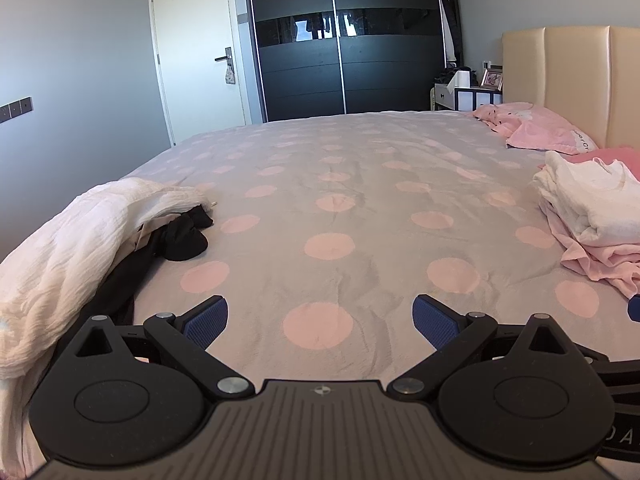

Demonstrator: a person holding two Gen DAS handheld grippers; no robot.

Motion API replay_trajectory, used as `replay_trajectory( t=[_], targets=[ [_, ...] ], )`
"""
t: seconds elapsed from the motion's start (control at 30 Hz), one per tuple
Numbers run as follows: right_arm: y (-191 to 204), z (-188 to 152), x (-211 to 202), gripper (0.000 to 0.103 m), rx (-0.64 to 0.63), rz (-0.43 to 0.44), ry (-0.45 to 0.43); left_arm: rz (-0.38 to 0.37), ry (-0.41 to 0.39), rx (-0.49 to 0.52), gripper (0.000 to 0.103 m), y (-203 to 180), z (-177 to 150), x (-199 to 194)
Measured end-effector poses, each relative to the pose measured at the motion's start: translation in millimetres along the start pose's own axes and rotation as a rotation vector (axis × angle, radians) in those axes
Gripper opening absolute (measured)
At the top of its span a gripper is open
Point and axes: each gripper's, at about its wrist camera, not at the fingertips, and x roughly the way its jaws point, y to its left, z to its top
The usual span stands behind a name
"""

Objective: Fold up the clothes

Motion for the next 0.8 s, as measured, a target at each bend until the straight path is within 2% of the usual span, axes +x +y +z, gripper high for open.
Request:
replay_trajectory(
  t=[0.8],
  targets=[
    [0.0,0.4,0.7,0.100,-0.003,0.009,0.006,0.008,0.008,0.001,0.101,4.1,-0.9,0.4]
  ],
)
